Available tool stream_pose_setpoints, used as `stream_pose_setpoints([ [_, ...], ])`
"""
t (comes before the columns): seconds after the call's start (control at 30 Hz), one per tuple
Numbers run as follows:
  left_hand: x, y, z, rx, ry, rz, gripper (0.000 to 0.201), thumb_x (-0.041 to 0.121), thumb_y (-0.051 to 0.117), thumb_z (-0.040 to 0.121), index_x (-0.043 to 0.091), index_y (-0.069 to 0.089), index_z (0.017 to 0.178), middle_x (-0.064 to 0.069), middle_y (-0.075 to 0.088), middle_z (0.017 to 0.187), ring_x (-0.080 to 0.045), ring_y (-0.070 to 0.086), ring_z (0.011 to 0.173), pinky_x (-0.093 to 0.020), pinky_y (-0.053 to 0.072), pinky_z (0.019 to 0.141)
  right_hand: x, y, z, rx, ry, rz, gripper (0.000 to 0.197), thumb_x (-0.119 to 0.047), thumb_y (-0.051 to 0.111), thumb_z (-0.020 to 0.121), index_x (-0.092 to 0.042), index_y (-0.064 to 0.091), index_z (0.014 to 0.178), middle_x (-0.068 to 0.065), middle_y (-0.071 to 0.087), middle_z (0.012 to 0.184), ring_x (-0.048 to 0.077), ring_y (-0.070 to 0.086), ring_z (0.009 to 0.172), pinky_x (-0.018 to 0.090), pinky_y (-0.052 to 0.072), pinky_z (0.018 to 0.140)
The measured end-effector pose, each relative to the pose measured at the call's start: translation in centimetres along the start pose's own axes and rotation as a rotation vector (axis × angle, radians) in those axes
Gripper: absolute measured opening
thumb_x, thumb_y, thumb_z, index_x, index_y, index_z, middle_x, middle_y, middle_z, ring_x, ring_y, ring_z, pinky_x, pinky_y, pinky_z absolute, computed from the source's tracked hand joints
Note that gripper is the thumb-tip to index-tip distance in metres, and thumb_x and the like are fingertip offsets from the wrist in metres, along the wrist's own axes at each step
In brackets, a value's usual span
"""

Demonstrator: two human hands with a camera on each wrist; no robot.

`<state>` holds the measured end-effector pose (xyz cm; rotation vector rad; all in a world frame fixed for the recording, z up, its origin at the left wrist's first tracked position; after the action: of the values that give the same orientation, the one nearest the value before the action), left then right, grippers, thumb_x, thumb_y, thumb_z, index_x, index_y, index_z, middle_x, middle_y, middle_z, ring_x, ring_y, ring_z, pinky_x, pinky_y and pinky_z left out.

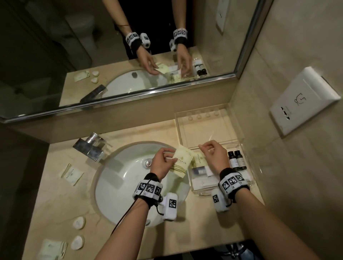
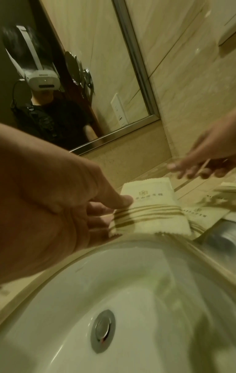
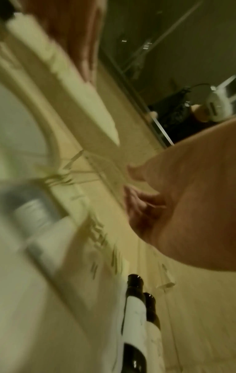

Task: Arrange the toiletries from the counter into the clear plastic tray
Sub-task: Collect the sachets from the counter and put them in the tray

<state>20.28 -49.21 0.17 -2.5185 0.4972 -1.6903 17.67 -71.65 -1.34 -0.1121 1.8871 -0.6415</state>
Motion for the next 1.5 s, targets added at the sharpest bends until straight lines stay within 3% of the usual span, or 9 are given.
stream_pose_setpoints([
  [0.17,1.9,2.9,1.4,-0.108,0.056,-0.049,0.027,-0.004,0.071,0.077,0.005,0.061,0.100,-0.015,0.068,0.087,-0.024,0.065,0.078,-0.034,0.055,0.073,-1.8,0.3,0.4,-0.308,-0.071,0.071,0.025,-0.030,0.074,0.084,-0.019,0.070,0.106,-0.003,0.071,0.101,0.012,0.065,0.093,0.019,0.048,0.076],
  [0.27,2.5,3.7,2.1,-0.080,0.096,-0.007,0.030,-0.005,0.073,0.074,0.005,0.060,0.100,-0.009,0.069,0.089,-0.017,0.065,0.078,-0.026,0.055,0.075,0.4,-1.8,1.2,-0.177,-0.001,0.051,0.031,-0.028,0.074,0.084,-0.012,0.070,0.110,0.000,0.071,0.105,0.017,0.065,0.099,0.030,0.052,0.083],
  [0.37,2.3,4.0,2.2,-0.045,0.146,0.106,0.025,0.001,0.074,0.076,0.009,0.061,0.096,-0.001,0.066,0.088,-0.009,0.061,0.077,-0.009,0.050,0.065,3.2,-3.6,1.1,-0.073,0.129,0.083,0.034,-0.026,0.073,0.085,-0.008,0.069,0.113,0.004,0.071,0.109,0.021,0.065,0.104,0.029,0.049,0.087],
  [0.6,0.6,5.7,1.3,-0.109,0.131,0.268,0.022,-0.003,0.069,0.077,0.014,0.062,0.088,-0.002,0.066,0.088,-0.014,0.058,0.073,-0.007,0.046,0.061,6.0,-2.4,-0.3,-0.023,0.346,0.111,0.051,-0.027,0.074,0.085,-0.005,0.058,0.128,0.013,0.063,0.126,0.027,0.059,0.115,0.039,0.047,0.102],
  [0.77,-0.7,6.8,1.0,-0.114,0.154,0.399,0.023,0.000,0.071,0.076,0.015,0.067,0.093,-0.002,0.065,0.103,-0.021,0.063,0.081,-0.014,0.045,0.066,5.6,-0.8,0.6,-0.004,0.357,0.021,0.029,-0.024,0.079,0.079,-0.013,0.065,0.102,0.005,0.068,0.100,0.025,0.064,0.099,0.034,0.051,0.090],
  [1.0,-2.8,8.0,0.7,-0.181,0.271,0.669,0.026,0.014,0.062,0.088,0.016,0.070,0.113,-0.001,0.061,0.125,-0.023,0.053,0.114,-0.030,0.039,0.101,4.9,-0.2,1.1,0.030,0.316,-0.132,0.027,-0.017,0.082,0.075,-0.013,0.058,0.085,0.009,0.066,0.086,0.022,0.063,0.079,0.032,0.052,0.075],
  [1.3,-2.7,7.4,0.7,-0.151,0.252,0.619,0.022,0.013,0.060,0.088,0.018,0.070,0.107,-0.002,0.061,0.120,-0.024,0.053,0.108,-0.033,0.045,0.095,4.5,-0.7,0.8,0.033,0.242,-0.228,0.030,-0.030,0.080,0.077,-0.016,0.056,0.090,0.001,0.061,0.088,0.021,0.062,0.080,0.037,0.053,0.074],
  [1.37,-2.2,6.2,0.3,-0.113,0.242,0.568,0.018,0.013,0.061,0.088,0.016,0.067,0.104,-0.004,0.061,0.112,-0.021,0.056,0.098,-0.026,0.046,0.087,3.1,-1.0,0.5,0.072,0.165,-0.268,0.028,-0.032,0.075,0.082,-0.017,0.054,0.094,0.003,0.059,0.097,0.022,0.060,0.085,0.040,0.053,0.078],
  [1.5,-2.3,1.3,-1.0,0.035,0.166,0.529,0.011,0.017,0.061,0.087,0.017,0.062,0.097,-0.004,0.059,0.097,-0.015,0.057,0.084,-0.026,0.048,0.077,-2.1,2.3,-0.7,-0.036,-0.119,-0.263,0.015,-0.029,0.069,0.087,-0.019,0.058,0.091,-0.005,0.060,0.086,0.012,0.058,0.076,0.026,0.047,0.067],
])
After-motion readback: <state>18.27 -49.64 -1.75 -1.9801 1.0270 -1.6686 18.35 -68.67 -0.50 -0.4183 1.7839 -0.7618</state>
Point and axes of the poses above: each hand's wrist, its own z-axis towards the middle knuckle, its own y-axis out of the palm, x = y × z, the point moved 6 cm from there along z, towards the middle knuckle
